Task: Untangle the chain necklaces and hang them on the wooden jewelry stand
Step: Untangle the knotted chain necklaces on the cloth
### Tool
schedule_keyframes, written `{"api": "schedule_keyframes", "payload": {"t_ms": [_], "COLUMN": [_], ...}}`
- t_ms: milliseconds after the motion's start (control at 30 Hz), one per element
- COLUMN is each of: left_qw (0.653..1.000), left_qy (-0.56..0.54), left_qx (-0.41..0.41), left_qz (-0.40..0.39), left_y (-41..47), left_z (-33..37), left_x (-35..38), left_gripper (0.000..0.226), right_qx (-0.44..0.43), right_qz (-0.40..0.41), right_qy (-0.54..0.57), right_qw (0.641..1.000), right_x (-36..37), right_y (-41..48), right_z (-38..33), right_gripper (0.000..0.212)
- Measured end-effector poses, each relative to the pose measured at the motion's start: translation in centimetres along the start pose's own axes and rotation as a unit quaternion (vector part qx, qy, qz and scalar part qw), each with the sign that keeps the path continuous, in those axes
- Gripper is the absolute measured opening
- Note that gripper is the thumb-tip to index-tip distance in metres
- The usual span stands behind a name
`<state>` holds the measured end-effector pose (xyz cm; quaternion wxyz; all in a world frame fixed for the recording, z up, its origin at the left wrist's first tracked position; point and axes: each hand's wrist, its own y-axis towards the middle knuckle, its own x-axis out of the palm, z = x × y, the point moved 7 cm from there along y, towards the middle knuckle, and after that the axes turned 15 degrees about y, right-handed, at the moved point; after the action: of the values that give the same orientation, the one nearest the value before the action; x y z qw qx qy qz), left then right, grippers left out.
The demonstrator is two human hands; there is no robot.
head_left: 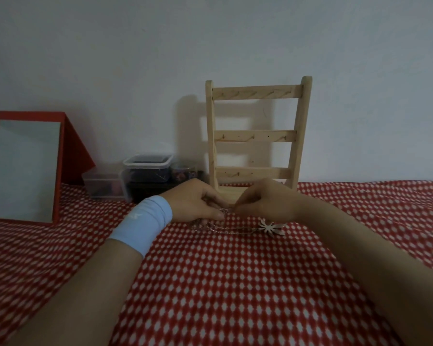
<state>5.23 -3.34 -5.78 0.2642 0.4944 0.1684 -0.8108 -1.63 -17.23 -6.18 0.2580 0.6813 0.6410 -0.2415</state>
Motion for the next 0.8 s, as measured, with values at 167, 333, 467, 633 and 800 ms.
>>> {"api": "schedule_keyframes", "payload": {"t_ms": [167,333,467,633,800], "left_qw": [0.994,0.998,0.999,0.997,0.995], "left_qy": [0.089,0.025,-0.031,-0.054,-0.069], "left_qx": [0.026,0.033,0.024,-0.017,-0.033], "left_qz": [0.067,0.05,0.028,0.055,0.059], "left_y": [0.4,0.5,0.7,1.5,1.9], "left_z": [0.4,0.9,0.4,-0.8,-0.5], "left_x": [-0.7,-0.6,-0.3,1.8,3.4], "left_gripper": [0.015,0.011,0.023,0.027,0.03], "right_qx": [0.005,0.0,0.01,-0.014,-0.003], "right_qz": [0.044,0.101,0.056,0.117,0.101], "right_qy": [-0.044,-0.12,0.067,0.012,-0.1], "right_qw": [0.998,0.988,0.996,0.993,0.99], "right_x": [-1.1,-2.2,-1.9,-2.4,-1.5], "right_y": [-0.5,-0.6,-0.8,0.0,0.4], "right_z": [-0.6,-1.0,-0.4,1.5,3.2], "right_gripper": [0.013,0.033,0.036,0.021,0.021]}}
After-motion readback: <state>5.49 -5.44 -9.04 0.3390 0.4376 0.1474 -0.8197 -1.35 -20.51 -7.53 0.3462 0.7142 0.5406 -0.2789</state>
